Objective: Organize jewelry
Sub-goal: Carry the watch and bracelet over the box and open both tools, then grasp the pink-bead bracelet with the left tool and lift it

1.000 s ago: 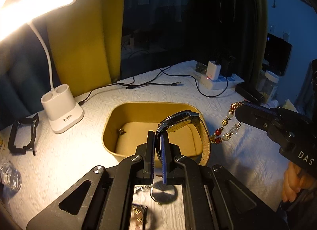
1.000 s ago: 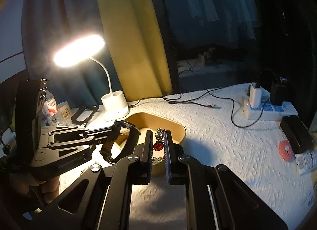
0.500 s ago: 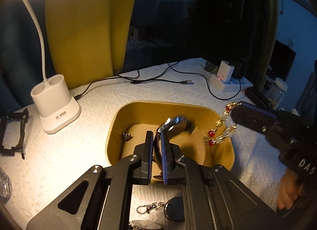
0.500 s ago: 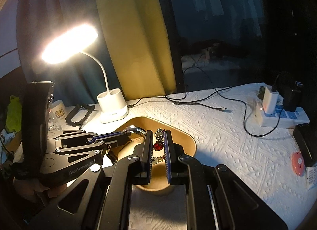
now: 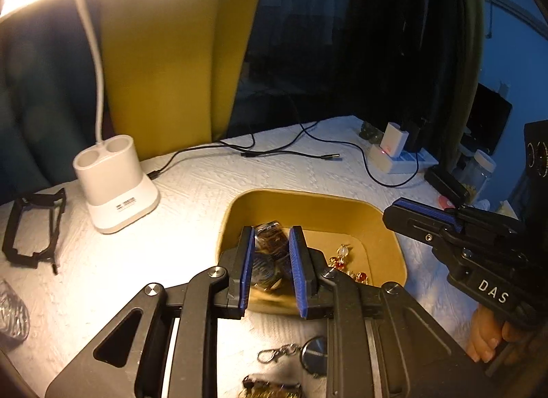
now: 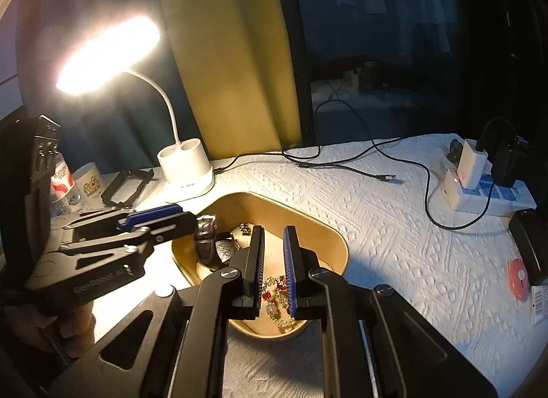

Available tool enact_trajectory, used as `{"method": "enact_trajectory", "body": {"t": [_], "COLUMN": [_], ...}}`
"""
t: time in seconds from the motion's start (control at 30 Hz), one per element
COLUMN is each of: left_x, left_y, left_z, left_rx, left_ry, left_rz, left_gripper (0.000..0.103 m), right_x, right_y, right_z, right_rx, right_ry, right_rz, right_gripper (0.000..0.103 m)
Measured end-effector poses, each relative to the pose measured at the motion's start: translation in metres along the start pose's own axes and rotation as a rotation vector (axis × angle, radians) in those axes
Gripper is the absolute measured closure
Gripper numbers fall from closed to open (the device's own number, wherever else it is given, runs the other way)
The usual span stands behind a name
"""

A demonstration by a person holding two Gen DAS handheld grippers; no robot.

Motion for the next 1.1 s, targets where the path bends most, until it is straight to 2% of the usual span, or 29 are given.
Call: {"method": "enact_trajectory", "body": {"t": [0.37, 0.63, 1.1], "left_x": [0.045, 0.073, 0.107], "left_y": [-0.019, -0.043, -0.095], "left_z": [0.019, 0.036, 0.071], "left_rx": [0.034, 0.069, 0.150], "left_ry": [0.034, 0.052, 0.090], "left_rz": [-0.034, -0.041, -0.023], "left_gripper": [0.079, 0.077, 0.076], "right_x": [0.019, 0.027, 0.004], "right_y": [-0.018, -0.046, -0.093], "right_z": [0.029, 0.049, 0.100], "right_rx": [0.028, 0.033, 0.098], "right_ry": [0.006, 0.003, 0.061], "right_rz": [0.011, 0.055, 0.171], "right_gripper": [0.092, 0.092, 0.091]}}
Point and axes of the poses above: each gripper's, at about its wrist camera, not at the fingertips, and x roughly against the way its jaws point, z to its left, y to its top, the point moved 9 cm from there along -x, roughly the way its jaws point, and after that the axes turned 6 degrees about -x, right-handed, at the moved point
